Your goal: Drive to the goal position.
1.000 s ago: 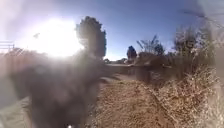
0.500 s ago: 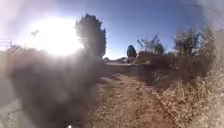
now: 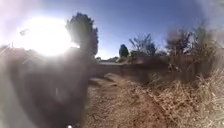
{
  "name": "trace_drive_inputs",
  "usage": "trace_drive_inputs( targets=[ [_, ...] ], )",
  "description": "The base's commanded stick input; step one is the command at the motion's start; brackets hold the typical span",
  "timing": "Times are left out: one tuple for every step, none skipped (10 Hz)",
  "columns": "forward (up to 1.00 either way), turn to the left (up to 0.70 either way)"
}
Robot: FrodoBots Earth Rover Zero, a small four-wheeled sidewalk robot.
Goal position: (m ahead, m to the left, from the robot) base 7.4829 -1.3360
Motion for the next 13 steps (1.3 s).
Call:
trace_drive_inputs(
  targets=[
    [0.5, 0.0],
    [0.5, 0.0],
    [0.5, 0.0],
    [0.5, 0.0],
    [0.5, 0.0],
    [0.5, 0.0],
    [0.5, 0.0],
    [0.5, 0.0],
    [0.5, 0.0],
    [0.5, 0.0],
    [0.5, -0.47],
    [0.5, -0.5],
    [0.5, -0.27]
  ],
)
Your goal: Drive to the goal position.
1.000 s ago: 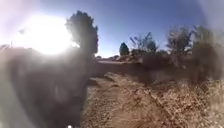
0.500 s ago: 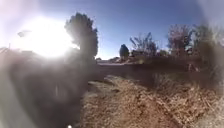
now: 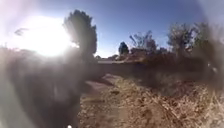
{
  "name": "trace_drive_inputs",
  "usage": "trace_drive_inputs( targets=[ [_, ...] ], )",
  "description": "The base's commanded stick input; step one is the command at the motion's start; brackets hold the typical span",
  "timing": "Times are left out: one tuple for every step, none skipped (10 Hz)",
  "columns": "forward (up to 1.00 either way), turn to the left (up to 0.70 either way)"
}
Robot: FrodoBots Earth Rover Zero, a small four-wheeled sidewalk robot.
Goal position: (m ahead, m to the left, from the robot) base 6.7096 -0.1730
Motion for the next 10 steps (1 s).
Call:
trace_drive_inputs(
  targets=[
    [0.5, -0.03],
    [0.5, 0.0],
    [0.5, -0.35],
    [0.5, -0.5],
    [0.5, -0.45],
    [0.5, 0.0],
    [0.5, 0.0],
    [0.5, 0.0],
    [0.5, 0.0],
    [0.5, 0.0]
  ],
)
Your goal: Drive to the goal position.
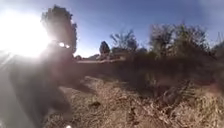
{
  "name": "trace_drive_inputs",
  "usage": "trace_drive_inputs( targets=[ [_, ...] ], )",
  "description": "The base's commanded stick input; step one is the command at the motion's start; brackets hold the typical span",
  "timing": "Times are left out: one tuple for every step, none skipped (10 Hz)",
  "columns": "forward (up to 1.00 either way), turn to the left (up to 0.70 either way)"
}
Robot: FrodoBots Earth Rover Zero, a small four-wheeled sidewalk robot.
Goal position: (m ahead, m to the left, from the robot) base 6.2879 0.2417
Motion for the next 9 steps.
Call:
trace_drive_inputs(
  targets=[
    [0.5, -0.48],
    [0.5, -0.16],
    [0.5, 0.0],
    [0.5, 0.0],
    [0.5, 0.0],
    [0.5, 0.0],
    [0.5, 0.0],
    [0.5, 0.0],
    [0.5, 0.0]
  ],
)
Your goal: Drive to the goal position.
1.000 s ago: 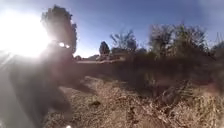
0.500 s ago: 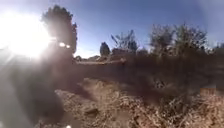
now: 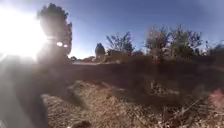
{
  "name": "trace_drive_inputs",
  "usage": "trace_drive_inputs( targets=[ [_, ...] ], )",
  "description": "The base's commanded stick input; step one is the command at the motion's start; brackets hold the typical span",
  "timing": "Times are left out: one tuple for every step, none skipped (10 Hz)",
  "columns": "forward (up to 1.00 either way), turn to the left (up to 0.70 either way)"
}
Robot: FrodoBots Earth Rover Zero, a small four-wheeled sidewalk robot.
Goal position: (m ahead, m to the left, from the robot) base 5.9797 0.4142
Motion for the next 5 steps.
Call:
trace_drive_inputs(
  targets=[
    [0.5, 0.0],
    [0.5, 0.0],
    [0.5, 0.07],
    [0.5, 0.5],
    [0.5, 0.5]
  ],
)
